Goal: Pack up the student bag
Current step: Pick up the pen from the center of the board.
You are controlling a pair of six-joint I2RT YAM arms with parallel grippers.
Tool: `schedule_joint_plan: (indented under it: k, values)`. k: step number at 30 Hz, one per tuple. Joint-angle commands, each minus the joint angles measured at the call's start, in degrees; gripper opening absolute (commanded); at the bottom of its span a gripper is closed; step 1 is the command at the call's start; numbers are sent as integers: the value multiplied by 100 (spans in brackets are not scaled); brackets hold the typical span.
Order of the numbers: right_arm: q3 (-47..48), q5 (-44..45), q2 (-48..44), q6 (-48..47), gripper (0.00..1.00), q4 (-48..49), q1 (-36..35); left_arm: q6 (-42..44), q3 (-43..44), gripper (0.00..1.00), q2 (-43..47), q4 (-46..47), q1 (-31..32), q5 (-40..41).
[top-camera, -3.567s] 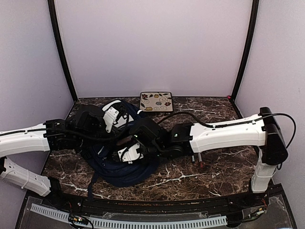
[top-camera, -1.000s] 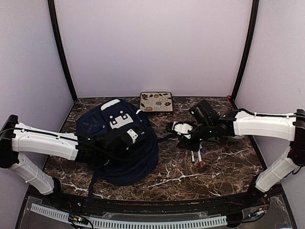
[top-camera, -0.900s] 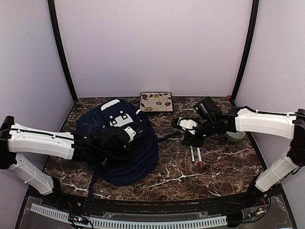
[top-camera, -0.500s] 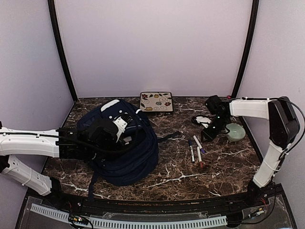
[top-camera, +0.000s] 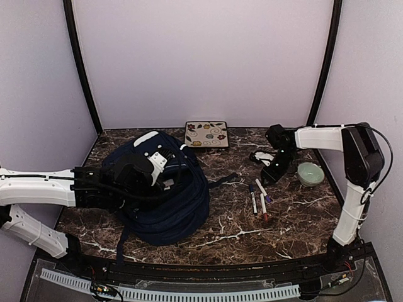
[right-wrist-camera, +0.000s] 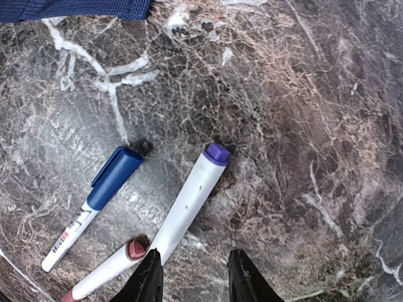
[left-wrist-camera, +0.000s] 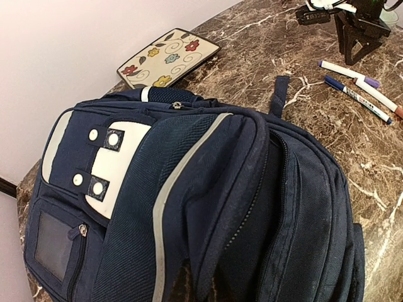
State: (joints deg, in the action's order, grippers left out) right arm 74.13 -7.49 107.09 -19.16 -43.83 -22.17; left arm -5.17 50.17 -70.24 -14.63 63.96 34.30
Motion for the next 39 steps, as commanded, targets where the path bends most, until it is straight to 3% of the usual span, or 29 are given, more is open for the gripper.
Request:
schedule_joint_plan:
  k: [1, 21, 39]
  values:
    - [200, -37, 241, 121, 36, -8, -47, -6, 345, 0, 116, 617, 55, -176]
    - [-322, 1405, 107, -78, 35, 110, -197, -10, 277, 0, 168, 619, 55, -115]
    - [61, 981, -125, -269, 6, -154, -231, 71, 229, 0, 303, 698, 55, -67]
